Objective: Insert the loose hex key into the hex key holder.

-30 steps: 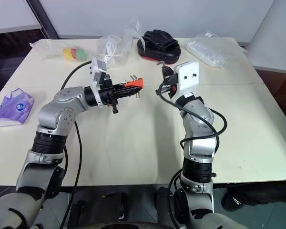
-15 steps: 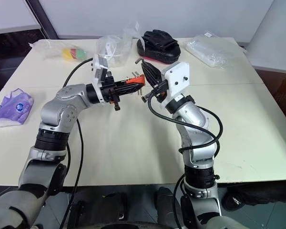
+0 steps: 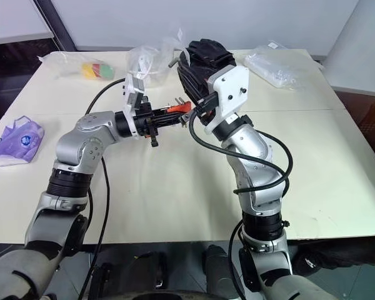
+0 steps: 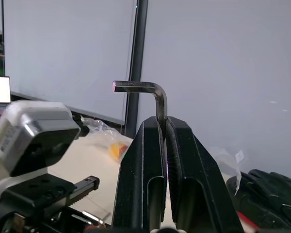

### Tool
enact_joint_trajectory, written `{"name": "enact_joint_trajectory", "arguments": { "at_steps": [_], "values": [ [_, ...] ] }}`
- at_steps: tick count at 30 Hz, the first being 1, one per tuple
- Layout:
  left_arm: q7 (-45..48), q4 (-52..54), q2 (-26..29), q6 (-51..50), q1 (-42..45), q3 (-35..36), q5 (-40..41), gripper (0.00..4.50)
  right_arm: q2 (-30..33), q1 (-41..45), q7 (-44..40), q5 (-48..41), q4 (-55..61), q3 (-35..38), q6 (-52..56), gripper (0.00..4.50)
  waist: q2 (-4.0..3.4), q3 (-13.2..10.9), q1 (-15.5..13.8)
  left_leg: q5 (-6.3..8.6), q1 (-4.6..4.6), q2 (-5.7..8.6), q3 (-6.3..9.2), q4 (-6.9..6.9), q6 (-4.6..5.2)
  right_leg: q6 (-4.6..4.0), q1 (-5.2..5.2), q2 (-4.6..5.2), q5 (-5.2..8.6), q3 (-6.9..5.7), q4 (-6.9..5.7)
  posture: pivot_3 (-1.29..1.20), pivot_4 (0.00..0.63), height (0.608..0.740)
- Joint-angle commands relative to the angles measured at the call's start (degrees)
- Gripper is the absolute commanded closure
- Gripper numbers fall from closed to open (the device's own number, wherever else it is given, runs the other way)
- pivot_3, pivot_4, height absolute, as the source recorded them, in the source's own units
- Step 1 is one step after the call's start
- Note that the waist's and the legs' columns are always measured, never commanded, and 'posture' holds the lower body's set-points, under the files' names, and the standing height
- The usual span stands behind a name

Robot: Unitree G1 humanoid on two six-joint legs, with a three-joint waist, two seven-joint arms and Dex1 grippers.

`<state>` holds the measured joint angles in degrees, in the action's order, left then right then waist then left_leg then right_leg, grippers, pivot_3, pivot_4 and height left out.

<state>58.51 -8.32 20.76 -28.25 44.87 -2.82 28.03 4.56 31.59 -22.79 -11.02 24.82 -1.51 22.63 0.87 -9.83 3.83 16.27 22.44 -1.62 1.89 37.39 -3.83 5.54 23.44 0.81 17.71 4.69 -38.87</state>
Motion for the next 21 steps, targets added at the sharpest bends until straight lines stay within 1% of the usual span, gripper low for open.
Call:
{"name": "enact_joint_trajectory", "arguments": {
  "at_steps": [1, 9, 21],
  "values": [
    [0.1, 0.8, 0.0, 1.1, 1.5, 0.8, 0.1, 4.50, 0.2, -0.5, 0.9, -1.5, 2.9, -0.3, -0.2, 4.46, 0.00, 0.0, 0.0, 0.00, 0.00, 0.00, 0.00, 0.00, 0.00, 0.00, 0.00, 0.00, 0.00, 0.00, 0.00, 0.00, 0.150, 0.740],
    [0.1, 1.1, 0.0, 0.9, 1.8, 0.9, 0.4, 4.50, 0.0, -1.6, 3.2, -3.2, 2.6, 0.3, 0.2, 4.46, 0.00, 0.0, 0.0, 0.00, 0.00, 0.00, 0.00, 0.00, 0.00, 0.00, 0.00, 0.00, 0.00, 0.00, 0.00, 0.00, 0.150, 0.740],
    [-0.3, 1.3, 0.0, 0.5, 2.1, 1.1, 0.5, 4.50, 0.8, -2.7, 4.4, -3.5, 1.9, -1.1, 0.0, 4.46, 0.00, 0.0, 0.0, 0.00, 0.00, 0.00, -0.01, 0.00, 0.00, 0.00, 0.00, -0.01, 0.00, 0.00, 0.00, 0.00, 0.150, 0.740]
  ]
}}
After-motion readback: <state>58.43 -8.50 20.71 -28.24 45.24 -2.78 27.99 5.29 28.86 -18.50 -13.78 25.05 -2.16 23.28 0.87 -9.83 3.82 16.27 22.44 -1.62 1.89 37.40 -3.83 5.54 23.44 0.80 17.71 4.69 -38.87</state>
